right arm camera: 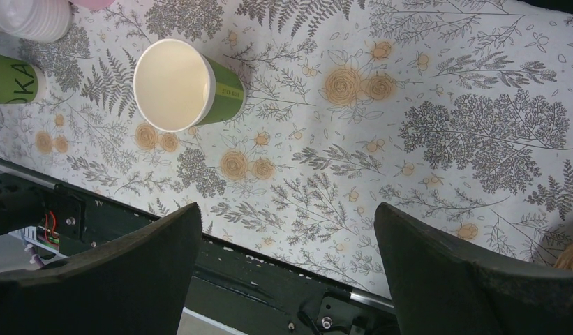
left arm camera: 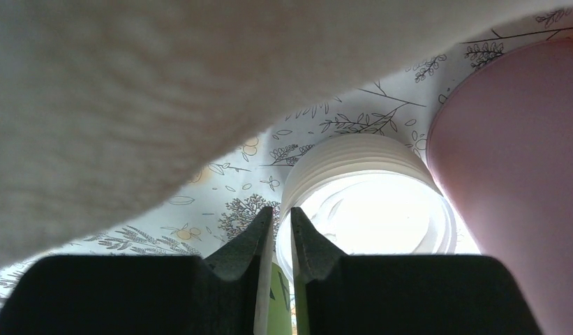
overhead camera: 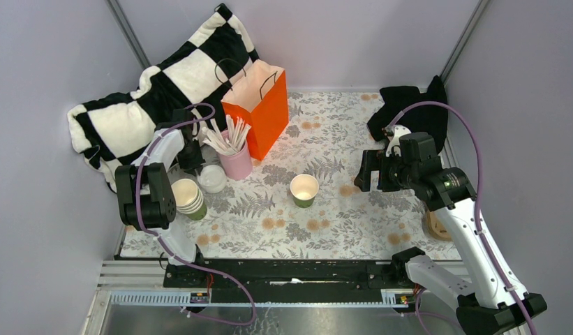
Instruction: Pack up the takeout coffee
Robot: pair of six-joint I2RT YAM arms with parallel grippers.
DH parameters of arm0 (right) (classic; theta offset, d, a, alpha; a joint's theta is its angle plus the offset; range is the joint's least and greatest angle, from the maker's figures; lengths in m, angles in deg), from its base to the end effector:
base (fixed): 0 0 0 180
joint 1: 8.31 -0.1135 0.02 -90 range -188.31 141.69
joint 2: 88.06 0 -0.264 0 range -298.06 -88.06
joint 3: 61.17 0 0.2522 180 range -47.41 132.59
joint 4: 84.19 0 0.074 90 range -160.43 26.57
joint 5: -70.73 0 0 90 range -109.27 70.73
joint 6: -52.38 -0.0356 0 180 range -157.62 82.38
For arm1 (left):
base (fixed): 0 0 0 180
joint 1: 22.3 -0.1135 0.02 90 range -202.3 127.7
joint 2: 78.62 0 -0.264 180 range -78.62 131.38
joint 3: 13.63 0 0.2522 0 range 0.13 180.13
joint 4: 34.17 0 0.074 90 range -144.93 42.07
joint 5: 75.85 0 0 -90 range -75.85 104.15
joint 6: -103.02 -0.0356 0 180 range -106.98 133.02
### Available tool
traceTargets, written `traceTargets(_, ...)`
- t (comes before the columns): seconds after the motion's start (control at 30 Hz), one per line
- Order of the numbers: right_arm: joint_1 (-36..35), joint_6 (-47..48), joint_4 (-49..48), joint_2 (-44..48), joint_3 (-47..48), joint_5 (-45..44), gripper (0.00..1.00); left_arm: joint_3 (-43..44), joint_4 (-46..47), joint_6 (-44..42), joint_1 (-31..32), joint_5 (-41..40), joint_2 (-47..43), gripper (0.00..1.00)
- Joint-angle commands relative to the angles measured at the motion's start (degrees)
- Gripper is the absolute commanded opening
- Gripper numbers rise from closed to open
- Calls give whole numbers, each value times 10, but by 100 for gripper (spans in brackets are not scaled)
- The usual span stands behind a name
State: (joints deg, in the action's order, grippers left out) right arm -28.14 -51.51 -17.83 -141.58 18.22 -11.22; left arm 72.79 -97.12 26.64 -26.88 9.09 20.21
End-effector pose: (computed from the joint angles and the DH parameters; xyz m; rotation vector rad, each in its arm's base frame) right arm 0.1611 0.0634 0.3649 -0.1947 2.3048 0.4649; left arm 0.3332 0.0298 0.2143 -0.4714 2.8397 0.0977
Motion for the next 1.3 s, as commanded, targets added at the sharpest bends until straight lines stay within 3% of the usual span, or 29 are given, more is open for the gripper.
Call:
traceTargets(0.0,-5,7,-24,-3,-2,-3,100,1,12,-4,0,-7,4,18)
traceTargets(0.3,-4,7,-22,-2,-2,-6,100,-1,13,-8,0,-9,7,17)
traceTargets(0.57,-4,8,-26,-4,-2,-4,100,-7,14,-10,0,-7,7,23)
traceTargets(0.9,-5,8,-26,-4,-4,-5,100,-6,17,-7,0,-3,13,18)
traceTargets(1.27,-5,9,-26,-4,-4,-8,100,-4,13,-11,1,-15,-4,4)
